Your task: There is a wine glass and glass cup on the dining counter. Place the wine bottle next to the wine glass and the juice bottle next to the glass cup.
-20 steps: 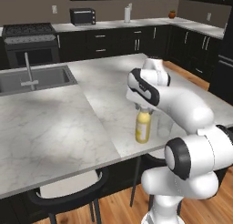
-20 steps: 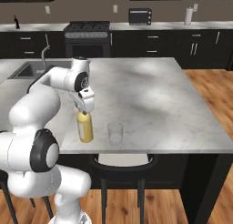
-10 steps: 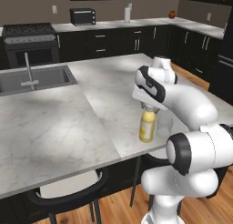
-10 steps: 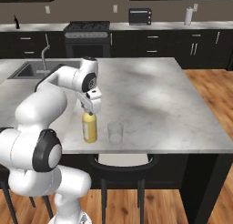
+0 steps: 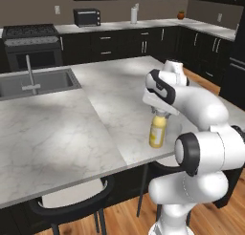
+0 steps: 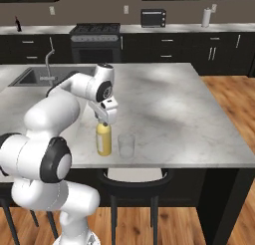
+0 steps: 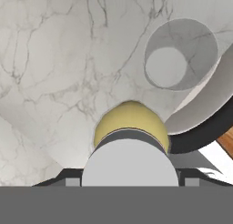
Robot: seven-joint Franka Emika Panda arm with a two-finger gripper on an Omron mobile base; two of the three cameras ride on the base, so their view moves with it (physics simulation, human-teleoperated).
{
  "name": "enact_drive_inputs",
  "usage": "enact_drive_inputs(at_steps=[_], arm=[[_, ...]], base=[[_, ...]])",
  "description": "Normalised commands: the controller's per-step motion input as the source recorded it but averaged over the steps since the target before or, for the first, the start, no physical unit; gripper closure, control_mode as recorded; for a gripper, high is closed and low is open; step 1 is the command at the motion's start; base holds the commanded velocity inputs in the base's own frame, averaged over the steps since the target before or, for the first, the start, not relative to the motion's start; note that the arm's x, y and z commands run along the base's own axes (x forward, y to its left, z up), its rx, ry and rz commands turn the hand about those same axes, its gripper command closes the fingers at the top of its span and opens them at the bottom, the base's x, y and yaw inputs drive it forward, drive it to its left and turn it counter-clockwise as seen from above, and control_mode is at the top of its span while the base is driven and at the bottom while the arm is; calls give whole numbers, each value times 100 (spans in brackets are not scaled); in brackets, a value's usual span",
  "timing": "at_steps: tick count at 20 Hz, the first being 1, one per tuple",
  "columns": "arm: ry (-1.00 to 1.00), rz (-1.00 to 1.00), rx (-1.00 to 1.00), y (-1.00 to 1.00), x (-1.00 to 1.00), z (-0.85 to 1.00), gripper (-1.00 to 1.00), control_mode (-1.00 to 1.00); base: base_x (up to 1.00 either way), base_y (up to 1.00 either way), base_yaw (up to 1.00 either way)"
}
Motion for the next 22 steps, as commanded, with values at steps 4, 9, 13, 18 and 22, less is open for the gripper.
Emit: enact_drive_inputs(at_steps=[4, 9, 13, 18, 22], arm=[[0, 0, 0, -2, 14, -18, 100, -100], [0, 0, 0, 0, 15, -20, 100, -100], [0, 0, 0, -1, 22, -16, 100, -100], [0, 0, 0, -1, 13, -20, 100, -100], [-3, 0, -2, -4, 0, -18, 100, -100]], base=[[0, 0, 0], [0, 0, 0], [0, 0, 0], [0, 0, 0], [0, 0, 0]])
